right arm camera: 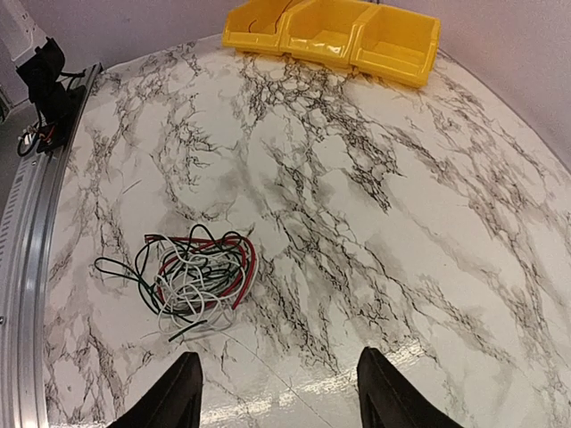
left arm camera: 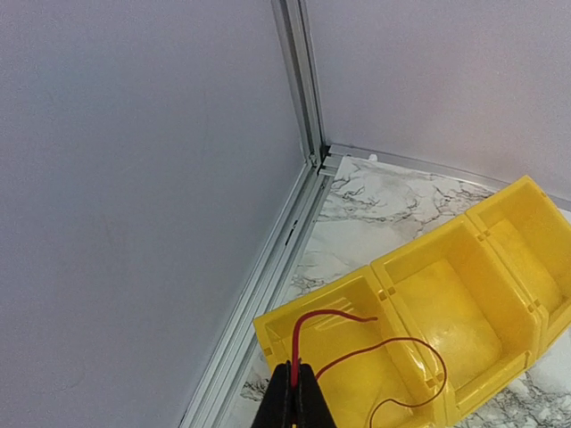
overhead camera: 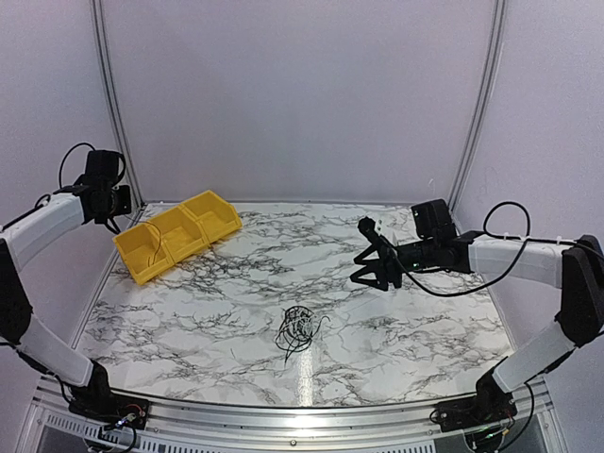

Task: Untangle the cables

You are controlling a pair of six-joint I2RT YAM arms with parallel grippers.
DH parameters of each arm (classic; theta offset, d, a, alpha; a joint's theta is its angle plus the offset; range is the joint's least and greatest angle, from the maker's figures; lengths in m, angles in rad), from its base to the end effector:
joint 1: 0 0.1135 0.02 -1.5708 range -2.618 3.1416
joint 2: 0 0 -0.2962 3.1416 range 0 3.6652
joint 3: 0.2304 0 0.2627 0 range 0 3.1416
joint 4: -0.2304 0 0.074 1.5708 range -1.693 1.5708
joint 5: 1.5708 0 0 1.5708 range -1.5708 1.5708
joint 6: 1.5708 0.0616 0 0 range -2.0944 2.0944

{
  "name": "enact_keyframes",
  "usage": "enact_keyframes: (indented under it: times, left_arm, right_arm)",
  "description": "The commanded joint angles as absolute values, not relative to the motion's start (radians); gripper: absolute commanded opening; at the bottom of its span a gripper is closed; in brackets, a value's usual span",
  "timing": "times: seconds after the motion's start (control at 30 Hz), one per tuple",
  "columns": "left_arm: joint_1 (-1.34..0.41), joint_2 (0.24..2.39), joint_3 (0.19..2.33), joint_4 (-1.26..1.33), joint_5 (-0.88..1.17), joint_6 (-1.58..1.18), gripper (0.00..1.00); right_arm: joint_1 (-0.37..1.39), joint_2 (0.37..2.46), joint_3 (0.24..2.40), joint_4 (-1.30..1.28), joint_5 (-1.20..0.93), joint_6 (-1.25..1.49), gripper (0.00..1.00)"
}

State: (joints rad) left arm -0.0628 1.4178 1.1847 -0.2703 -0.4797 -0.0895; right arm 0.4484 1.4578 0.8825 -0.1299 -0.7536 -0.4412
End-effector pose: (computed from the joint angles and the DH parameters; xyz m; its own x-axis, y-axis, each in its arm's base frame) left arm 0.3513 0.0064 0.3435 -0.4484 -0.0512 -0.8923 -0.3894 0.9098 0.1435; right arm 0.2740 0.1786 0.2419 -0.1927 -0.4382 -0.8780 -0.9599 0.2700 0.0759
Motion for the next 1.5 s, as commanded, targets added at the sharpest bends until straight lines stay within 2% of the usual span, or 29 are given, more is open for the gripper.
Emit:
enact_keyframes:
  times: [0.0, 0.33, 0.53, 0.7, 0.9, 1.1, 1.23, 1.33, 1.47]
  left_arm:
    - [-0.040, 1.446, 1.152, -0.238, -0.495, -0.088, 0.00]
    - [-0.038, 1.425, 1.085, -0.233, -0.569, -0.072, 0.00]
    - [-0.037, 1.543, 1.104, -0.262, -0.526, -0.114, 0.00]
    - [-0.040, 1.666, 1.163, -0.327, -0.414, -0.152, 0.00]
    - [-0.040, 1.722, 1.171, -0.331, -0.326, -0.169, 0.00]
    - [-0.040, 1.777, 1.218, -0.367, -0.323, -0.179, 0.00]
    - [-0.039, 1.762, 1.229, -0.379, -0.367, -0.189, 0.19]
    - [-0.039, 1.732, 1.227, -0.379, -0.403, -0.193, 0.25]
    - [-0.040, 1.681, 1.223, -0.378, -0.441, -0.198, 0.38]
  right_arm:
    - [0.446, 1.467, 0.923, -0.142, -0.747, -0.455, 0.59]
    - [0.446, 1.470, 0.930, -0.162, -0.748, -0.469, 0.59]
    - [0.446, 1.483, 0.934, -0.173, -0.756, -0.478, 0.59]
    - [0.446, 1.499, 0.949, -0.204, -0.762, -0.493, 0.59]
    - [0.445, 1.496, 0.950, -0.211, -0.757, -0.501, 0.59]
    - [0.446, 1.505, 0.954, -0.218, -0.761, -0.504, 0.59]
    - [0.446, 1.505, 0.954, -0.221, -0.761, -0.506, 0.59]
    - [0.446, 1.504, 0.954, -0.222, -0.759, -0.509, 0.59]
    - [0.445, 1.506, 0.954, -0.224, -0.756, -0.512, 0.59]
